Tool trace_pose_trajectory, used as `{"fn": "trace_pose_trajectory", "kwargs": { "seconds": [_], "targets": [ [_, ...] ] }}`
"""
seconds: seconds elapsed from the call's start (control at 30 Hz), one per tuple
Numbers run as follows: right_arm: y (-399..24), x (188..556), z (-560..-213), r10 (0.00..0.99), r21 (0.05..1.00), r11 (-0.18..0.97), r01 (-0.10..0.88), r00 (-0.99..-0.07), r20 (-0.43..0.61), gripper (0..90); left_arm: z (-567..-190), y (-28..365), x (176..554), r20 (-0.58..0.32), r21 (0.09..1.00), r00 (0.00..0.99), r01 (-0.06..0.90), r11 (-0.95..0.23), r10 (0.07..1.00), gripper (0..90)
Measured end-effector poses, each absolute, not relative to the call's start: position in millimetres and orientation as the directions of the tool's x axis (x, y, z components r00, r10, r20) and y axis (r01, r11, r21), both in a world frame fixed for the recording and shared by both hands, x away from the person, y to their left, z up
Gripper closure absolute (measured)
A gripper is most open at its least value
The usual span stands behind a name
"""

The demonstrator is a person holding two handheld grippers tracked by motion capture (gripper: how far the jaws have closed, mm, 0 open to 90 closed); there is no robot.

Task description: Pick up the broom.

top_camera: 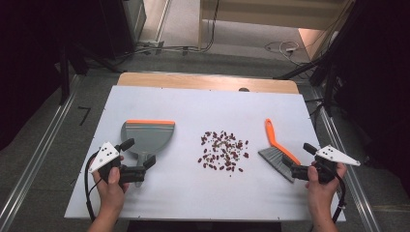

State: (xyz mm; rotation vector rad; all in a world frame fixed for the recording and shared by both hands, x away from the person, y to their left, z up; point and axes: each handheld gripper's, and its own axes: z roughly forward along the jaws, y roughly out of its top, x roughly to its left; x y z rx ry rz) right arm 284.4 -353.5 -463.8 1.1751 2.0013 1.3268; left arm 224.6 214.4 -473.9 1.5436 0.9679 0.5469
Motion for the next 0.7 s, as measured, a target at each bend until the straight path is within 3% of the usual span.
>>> {"fn": "trace_pose_trajectory", "kwargs": {
  "seconds": [0.7],
  "targets": [
    [-335.9, 292.3, -440.0, 0.85, 0.887, 0.191, 0.42, -0.524, 0.065, 0.0, -469.0, 209.4, 221.6, -0.134, 0.966, 0.526, 0.259, -0.009, 0.84, 0.0]
  ]
}}
